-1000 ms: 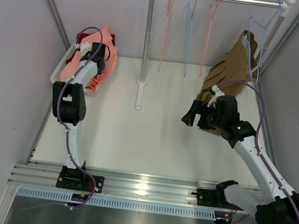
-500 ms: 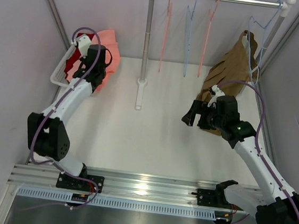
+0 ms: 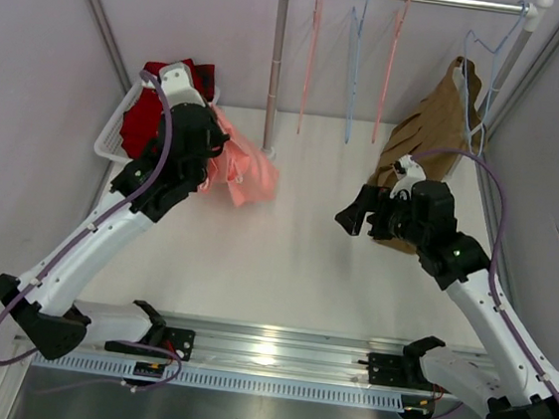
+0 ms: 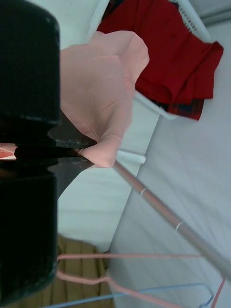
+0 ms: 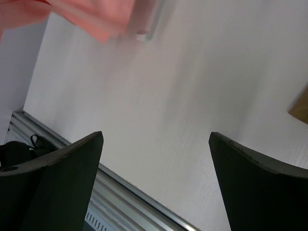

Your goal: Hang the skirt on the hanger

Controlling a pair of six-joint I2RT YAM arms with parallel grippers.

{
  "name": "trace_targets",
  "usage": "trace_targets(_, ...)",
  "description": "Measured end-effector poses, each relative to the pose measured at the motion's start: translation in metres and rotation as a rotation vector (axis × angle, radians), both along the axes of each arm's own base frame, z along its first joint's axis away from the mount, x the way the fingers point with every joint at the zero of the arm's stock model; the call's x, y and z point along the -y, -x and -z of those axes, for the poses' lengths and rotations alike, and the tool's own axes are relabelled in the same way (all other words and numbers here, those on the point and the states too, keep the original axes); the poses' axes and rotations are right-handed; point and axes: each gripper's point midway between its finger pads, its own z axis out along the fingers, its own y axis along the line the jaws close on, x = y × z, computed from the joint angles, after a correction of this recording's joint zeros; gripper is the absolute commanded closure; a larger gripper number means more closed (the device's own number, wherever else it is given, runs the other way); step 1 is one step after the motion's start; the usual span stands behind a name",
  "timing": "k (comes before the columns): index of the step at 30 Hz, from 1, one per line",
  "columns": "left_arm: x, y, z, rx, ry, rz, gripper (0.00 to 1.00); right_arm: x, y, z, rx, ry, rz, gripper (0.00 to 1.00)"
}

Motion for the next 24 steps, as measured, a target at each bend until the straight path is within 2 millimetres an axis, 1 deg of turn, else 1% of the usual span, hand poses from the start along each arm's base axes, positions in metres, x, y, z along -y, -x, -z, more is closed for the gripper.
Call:
trace_targets(2, 0.016, 0.013, -0.003, -0.015, -0.015, 0.041, 1.0, -0.012, 0.007, -0.007, 0.021, -0.016, -0.04, 0.01)
trace_targets(3, 0.02, 0.017, -0.002, -0.026, -0.023, 0.053, 1.0, -0.02, 0.011, -0.011, 0.036, -0.023, -0.063, 0.0)
trace_targets(6, 0.035, 0.032, 0.011, -0.072, -0.052, 0.086, 1.0, -0.044, 0.026, -0.021, 0.059, -0.054, -0.13, 0.01)
trace_targets(7, 0.043, 0.038, 0.016, -0.09, -0.059, 0.104, 1.0, -0.052, 0.032, -0.024, 0.065, -0.067, -0.152, 0.01)
trace_targets(12, 0.072, 0.061, 0.036, -0.133, -0.059, 0.168, 1.0, -0.083, 0.055, -0.037, 0.084, -0.128, -0.201, 0.01)
trace_targets(14, 0.081, 0.065, 0.047, -0.154, -0.061, 0.183, 1.0, -0.09, 0.06, -0.039, 0.084, -0.152, -0.202, 0.01)
trace_targets(17, 0.09, 0.067, 0.06, -0.18, -0.067, 0.186, 1.0, -0.097, 0.065, -0.033, 0.07, -0.171, -0.184, 0.01)
trace_targets(20, 0.1, 0.07, 0.068, -0.195, -0.064, 0.2, 1.0, -0.099, 0.067, -0.023, 0.048, -0.167, -0.154, 0.01)
trace_targets(24, 0.109, 0.072, 0.075, -0.208, -0.063, 0.213, 1.0, -0.101, 0.064, -0.018, 0.038, -0.163, -0.107, 0.01)
